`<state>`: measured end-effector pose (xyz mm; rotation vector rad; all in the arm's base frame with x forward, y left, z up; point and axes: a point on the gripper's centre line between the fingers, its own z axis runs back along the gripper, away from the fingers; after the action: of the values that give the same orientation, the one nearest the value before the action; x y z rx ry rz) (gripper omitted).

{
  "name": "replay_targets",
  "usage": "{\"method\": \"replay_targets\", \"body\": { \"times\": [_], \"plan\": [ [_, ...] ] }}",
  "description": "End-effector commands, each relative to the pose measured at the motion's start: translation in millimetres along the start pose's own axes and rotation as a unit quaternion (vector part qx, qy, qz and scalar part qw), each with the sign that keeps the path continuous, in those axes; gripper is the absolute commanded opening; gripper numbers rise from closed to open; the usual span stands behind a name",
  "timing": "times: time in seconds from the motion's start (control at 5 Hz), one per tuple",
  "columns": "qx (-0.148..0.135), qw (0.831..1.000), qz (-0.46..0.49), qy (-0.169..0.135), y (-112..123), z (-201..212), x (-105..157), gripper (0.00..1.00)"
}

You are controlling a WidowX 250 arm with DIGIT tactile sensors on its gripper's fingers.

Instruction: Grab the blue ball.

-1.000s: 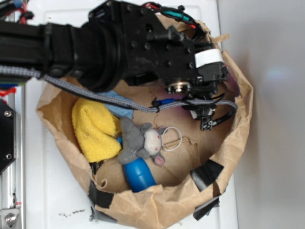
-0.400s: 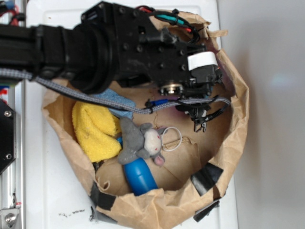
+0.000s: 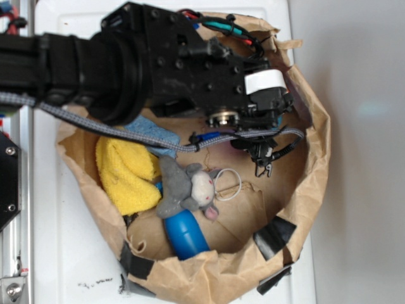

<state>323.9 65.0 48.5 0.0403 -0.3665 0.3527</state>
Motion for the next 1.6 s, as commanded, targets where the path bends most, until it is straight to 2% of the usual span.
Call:
{"method": "replay_targets", "body": {
  "times": [0.0,0.4,0.8,1.0,1.2,1.4],
  "plan": [
    [-0.036,0.999,-0.010,-0.024,9,38,13,0.00],
    [-0.040,0.999,-0.010,-0.022,11,39,17,0.00],
    [-0.053,0.998,-0.040,0.002,8,44,13,0.00],
    [-0.062,0.991,-0.104,0.062,5,69,2,0.00],
    [-0.085,0.980,-0.145,0.107,6,103,-12,0.00],
    [-0.066,0.978,-0.145,0.134,8,137,-19,0.00]
  ]
}}
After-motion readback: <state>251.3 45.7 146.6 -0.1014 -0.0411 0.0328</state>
